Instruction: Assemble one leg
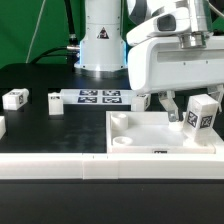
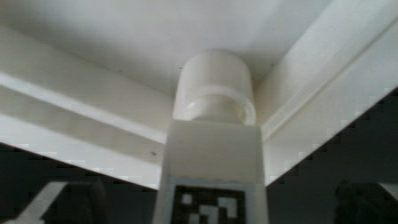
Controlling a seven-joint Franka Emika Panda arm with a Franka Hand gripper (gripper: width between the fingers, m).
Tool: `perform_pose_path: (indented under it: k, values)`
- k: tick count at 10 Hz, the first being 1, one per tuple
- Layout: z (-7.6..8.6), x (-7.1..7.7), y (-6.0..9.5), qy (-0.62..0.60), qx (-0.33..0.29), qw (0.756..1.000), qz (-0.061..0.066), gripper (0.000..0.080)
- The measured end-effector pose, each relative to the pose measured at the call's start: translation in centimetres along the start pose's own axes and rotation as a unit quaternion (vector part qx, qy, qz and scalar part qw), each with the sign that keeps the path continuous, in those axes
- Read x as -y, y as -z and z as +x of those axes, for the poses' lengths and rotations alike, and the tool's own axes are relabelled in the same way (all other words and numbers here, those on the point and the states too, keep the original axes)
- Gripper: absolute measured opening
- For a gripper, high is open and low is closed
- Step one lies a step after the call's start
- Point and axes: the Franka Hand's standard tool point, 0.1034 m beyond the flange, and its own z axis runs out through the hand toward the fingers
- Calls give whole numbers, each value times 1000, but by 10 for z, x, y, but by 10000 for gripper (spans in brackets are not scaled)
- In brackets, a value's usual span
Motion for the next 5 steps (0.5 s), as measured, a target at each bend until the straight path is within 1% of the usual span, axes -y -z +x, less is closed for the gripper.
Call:
perform_pose_path:
  k: [1, 2, 3, 4, 5]
  values:
    - [0, 0, 0, 0, 0, 1000, 0, 649]
    - [5, -2, 5, 6, 8, 1000, 2, 649]
    - [12, -6, 15, 10, 13, 1000, 2, 649]
    - [16, -8, 20, 9, 29, 1000, 7, 649]
    - [25, -9, 25, 11, 35, 999, 9, 649]
